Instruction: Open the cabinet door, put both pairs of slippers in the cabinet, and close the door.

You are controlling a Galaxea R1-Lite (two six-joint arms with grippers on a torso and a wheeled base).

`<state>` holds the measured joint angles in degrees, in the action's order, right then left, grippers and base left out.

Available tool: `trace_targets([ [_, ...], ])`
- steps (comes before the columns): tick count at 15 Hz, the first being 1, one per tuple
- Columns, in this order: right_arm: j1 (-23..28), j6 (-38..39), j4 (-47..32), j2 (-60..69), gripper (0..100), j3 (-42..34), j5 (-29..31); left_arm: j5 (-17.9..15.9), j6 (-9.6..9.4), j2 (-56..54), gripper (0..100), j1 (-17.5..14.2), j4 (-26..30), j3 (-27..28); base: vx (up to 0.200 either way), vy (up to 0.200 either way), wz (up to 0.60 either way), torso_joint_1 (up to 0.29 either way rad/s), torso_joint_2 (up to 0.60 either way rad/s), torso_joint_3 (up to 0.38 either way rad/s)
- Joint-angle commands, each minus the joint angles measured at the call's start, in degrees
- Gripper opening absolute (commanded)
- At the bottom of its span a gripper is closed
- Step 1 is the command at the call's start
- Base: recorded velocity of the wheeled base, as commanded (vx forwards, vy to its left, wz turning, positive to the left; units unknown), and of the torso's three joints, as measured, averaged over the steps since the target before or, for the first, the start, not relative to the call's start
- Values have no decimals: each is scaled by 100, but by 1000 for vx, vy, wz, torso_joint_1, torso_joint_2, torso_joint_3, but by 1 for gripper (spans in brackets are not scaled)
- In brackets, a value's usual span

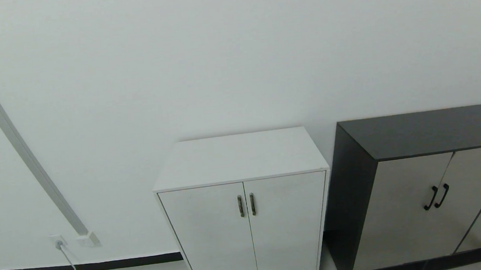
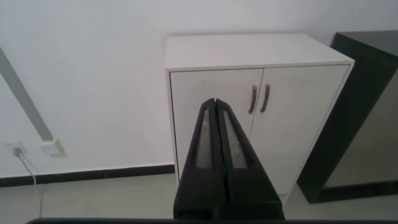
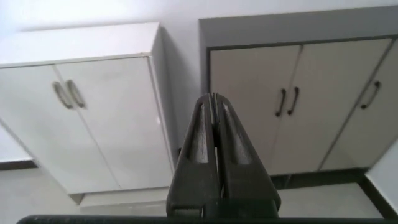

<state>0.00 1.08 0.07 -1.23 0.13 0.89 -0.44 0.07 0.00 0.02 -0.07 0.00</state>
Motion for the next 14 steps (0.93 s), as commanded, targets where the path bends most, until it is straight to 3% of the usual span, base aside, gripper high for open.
trace_targets([
  [1, -18, 32, 1, 114, 0, -5, 8, 0, 1, 0, 0, -2, -1, 0, 0, 0, 0, 0, 0, 0],
  [14, -18, 305, 19, 114, 0, -5, 78, 0, 1, 0, 0, -2, -1, 0, 0, 0, 0, 0, 0, 0],
])
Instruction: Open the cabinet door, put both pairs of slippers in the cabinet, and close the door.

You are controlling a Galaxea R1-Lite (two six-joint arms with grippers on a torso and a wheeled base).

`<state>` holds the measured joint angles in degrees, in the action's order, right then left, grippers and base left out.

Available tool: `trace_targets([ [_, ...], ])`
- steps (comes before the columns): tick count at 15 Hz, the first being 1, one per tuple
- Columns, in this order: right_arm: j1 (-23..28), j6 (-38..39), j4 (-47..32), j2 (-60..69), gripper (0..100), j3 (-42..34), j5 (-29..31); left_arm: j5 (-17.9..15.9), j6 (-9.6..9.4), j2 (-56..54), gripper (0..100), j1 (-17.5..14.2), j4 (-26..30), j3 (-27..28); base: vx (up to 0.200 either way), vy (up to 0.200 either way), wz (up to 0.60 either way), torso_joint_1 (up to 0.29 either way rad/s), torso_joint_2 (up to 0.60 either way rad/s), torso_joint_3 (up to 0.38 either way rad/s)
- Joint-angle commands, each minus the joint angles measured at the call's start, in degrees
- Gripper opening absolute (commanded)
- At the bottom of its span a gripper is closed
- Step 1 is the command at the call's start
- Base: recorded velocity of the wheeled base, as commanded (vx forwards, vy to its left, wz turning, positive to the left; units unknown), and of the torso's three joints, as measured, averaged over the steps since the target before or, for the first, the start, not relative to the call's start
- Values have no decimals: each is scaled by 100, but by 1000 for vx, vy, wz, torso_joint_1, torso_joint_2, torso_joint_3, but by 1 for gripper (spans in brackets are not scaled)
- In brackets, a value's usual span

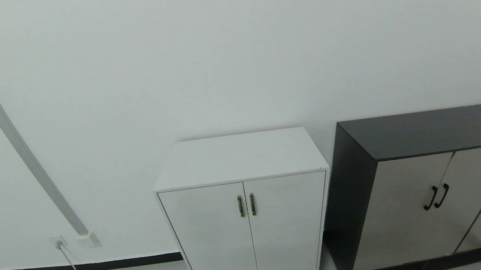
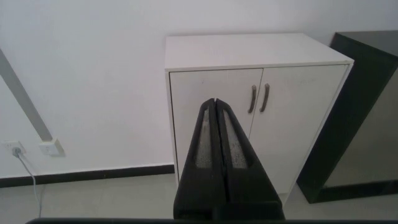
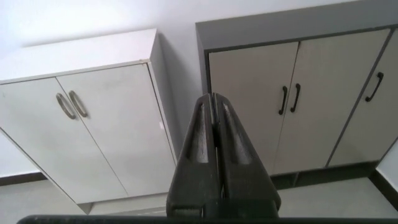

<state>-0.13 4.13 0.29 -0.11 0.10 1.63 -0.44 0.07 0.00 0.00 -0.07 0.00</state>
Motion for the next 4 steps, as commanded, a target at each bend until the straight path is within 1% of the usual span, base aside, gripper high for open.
trace_targets([
  [1, -4, 0, 6, 2, 0, -1, 4, 0, 1, 0, 0, 0, -1, 0, 0, 0, 0, 0, 0, 0],
  [4, -4, -9, -3, 2, 0, -1, -5, 0, 1, 0, 0, 0, -1, 0, 0, 0, 0, 0, 0, 0],
])
